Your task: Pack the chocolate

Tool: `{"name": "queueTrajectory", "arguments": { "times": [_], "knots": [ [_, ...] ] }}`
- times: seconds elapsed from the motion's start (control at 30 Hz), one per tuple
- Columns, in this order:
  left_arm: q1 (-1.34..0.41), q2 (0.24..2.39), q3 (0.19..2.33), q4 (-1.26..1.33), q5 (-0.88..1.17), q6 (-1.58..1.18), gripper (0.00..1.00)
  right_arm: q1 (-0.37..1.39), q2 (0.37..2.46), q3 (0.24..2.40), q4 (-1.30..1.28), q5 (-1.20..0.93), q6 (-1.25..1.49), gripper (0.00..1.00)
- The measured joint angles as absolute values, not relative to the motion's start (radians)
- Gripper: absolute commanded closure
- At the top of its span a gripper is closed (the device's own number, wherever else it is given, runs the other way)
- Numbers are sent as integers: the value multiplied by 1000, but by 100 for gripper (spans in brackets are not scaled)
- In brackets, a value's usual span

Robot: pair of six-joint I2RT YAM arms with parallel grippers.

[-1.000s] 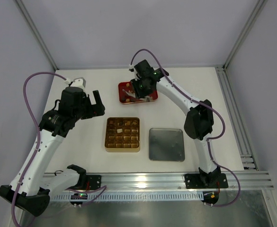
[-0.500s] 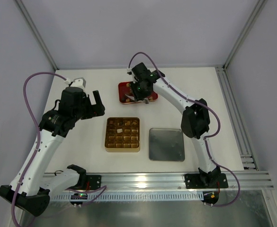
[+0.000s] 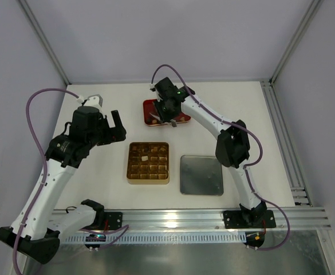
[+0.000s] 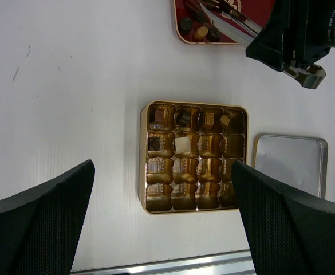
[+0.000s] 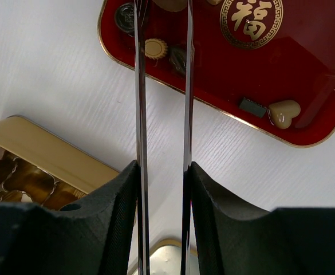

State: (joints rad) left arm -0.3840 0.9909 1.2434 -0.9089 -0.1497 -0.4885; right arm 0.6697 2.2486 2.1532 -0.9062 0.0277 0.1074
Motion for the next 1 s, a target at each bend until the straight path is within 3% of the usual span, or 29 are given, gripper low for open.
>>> {"name": "queueTrajectory", "arguments": {
  "times": [1.0],
  "knots": [
    [-384, 1000, 1257, -926, -150, -489, 0, 614, 2228, 2154, -904, -4, 160, 66]
  ]
}}
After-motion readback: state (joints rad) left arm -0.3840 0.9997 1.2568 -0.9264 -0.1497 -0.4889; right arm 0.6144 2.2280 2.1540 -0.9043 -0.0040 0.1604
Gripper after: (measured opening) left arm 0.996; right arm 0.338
